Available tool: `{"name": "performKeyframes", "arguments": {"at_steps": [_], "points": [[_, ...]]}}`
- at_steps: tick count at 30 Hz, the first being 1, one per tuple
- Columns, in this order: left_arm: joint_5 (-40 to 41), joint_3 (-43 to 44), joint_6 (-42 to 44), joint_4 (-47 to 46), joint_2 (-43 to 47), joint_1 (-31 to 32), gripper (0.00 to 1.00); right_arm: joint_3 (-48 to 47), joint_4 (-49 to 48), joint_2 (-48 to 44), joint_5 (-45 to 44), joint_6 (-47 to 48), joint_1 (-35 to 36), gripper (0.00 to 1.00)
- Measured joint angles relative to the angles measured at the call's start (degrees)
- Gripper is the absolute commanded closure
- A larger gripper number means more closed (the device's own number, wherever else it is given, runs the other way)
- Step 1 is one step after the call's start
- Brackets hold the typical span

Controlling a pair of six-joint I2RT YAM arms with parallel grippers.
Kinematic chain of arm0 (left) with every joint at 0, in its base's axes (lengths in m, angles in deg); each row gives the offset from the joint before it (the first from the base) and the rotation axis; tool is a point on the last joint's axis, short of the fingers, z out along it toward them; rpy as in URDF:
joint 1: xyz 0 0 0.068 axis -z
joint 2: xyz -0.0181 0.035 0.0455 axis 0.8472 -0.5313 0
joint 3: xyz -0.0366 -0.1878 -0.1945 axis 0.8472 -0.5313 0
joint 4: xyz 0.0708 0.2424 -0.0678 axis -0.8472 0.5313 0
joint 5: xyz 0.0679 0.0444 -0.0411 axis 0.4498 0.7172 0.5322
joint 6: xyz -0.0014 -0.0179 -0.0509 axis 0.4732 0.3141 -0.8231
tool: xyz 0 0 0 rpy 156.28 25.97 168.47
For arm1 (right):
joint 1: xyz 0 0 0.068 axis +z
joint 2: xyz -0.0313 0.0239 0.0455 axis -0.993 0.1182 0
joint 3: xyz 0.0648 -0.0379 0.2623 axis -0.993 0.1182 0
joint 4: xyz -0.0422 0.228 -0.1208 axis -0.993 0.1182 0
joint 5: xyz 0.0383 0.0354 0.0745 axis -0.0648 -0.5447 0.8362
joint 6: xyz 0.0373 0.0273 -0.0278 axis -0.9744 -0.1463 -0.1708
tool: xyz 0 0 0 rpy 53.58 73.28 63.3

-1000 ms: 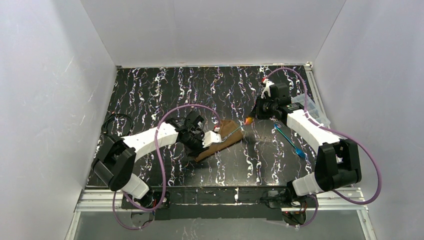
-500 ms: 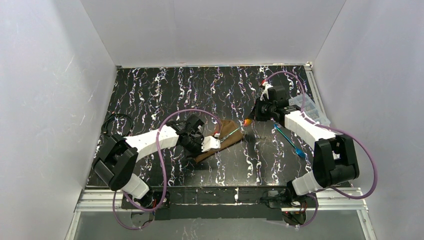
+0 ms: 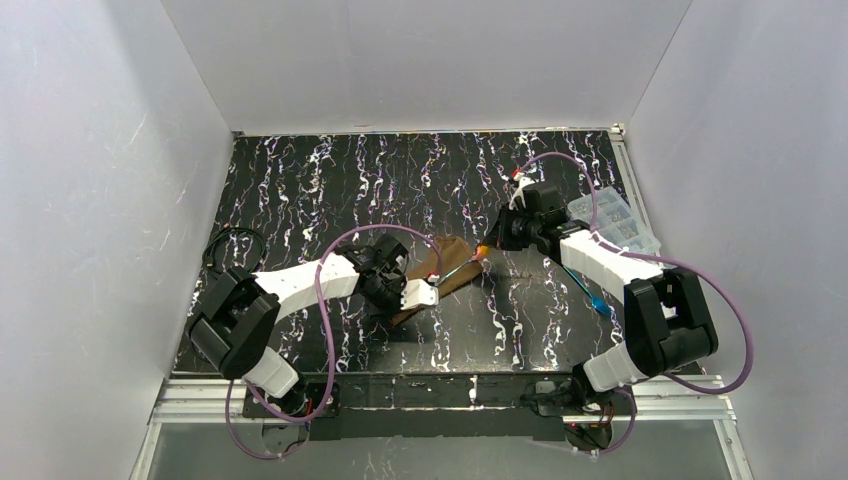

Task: Fold the napkin into a case and place the utensils inside
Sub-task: Insert the spoon into the folded napkin.

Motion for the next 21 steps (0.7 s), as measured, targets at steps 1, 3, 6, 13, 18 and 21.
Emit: {"name": "performKeyframes", "arguments": {"at_steps": [1,3,6,13,18,21], "points": [[0.04,-0.02,0.26,-0.02,0.0,0.02,0.94,0.33,-0.26,0.0,0.33,-0.44,0.0,0.99],[0.11,-0.07,0.63,-0.11,0.0,0.09,0.94,0.94,-1.25,0.0,1.16,-0.94,0.0,0.99],[0.24,-0.15,1.27,-0.2,0.0,0.28,0.95,1.01,-2.64,0.52,2.49,-1.57,0.0,0.99],[0.42,-0.15,2.34,-0.2,0.0,0.44,0.95,1.01,-5.38,3.48,4.61,-2.47,1.27,0.99],[0.57,-0.15,2.62,-0.17,0.0,0.55,0.96,1.01,-6.62,5.49,4.98,-3.13,3.76,0.99],[0.72,-0.15,2.8,-0.17,0.0,0.66,0.97,0.92,-7.52,6.47,4.98,-3.76,4.96,0.99]]}}
